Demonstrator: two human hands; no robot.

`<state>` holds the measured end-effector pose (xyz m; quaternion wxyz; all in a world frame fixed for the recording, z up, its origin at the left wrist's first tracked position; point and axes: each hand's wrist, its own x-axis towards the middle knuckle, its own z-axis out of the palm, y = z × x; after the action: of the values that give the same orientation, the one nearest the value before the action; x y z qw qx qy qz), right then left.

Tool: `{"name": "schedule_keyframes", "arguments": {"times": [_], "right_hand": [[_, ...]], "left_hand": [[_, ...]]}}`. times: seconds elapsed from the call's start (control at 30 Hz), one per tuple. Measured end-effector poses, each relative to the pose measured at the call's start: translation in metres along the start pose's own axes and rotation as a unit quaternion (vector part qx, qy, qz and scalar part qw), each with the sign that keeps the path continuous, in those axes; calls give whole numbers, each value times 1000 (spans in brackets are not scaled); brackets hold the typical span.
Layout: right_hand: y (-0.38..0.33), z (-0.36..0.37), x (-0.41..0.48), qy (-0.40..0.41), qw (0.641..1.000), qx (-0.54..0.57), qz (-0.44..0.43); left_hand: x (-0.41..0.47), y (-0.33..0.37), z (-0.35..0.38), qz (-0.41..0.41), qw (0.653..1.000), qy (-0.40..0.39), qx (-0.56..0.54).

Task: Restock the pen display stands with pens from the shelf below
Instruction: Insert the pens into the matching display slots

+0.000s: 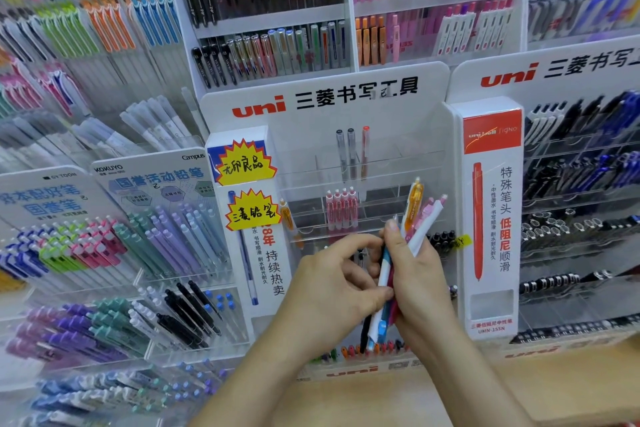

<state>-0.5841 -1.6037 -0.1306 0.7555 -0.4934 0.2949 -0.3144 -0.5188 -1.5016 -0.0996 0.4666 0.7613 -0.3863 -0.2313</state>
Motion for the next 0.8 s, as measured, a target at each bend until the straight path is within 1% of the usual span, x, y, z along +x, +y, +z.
{"name": "schedule_keyframes", "arguments": {"times": [0.07,0.13,0.2,0.27,0.33,0.4,0.47,0.57,0.67,0.73,0.8], "right_hand": [[-1,-1,1,6,1000,-5,1],[-4,-4,3,14,1000,-13,-3],[-9,-11,6,-6,1000,-12,-4],[-14,-20,8,-66,998,4,10],[-17,-27,7,-140,989,3,44],[-15,-31,3,-204,976,-23,76],[-11,-30,-3,-235,967,-25,94],[-10,-26,-7,-219,971,-9,93],[-10,-19,-7,-179,981,0,70],[-8,-15,-6,-144,988,26,54],[-6,-11,-6,-116,991,52,44]], "left_hand": [[-1,0,0,-25,998,-19,-47],[-3,0,0,-46,991,-46,-116],[-5,1,-1,-62,979,-52,-188],[-8,0,-4,-69,969,-48,-234],[-10,-2,-7,-61,963,-45,-258],[-10,-3,-9,-48,963,-33,-264],[-8,-6,-10,-37,969,-23,-243],[-8,-11,-10,-35,984,-29,-170],[-10,-14,-7,-28,992,-49,-115],[-11,-14,-7,-22,993,-36,-112],[-13,-12,-9,-27,990,-28,-135]]}}
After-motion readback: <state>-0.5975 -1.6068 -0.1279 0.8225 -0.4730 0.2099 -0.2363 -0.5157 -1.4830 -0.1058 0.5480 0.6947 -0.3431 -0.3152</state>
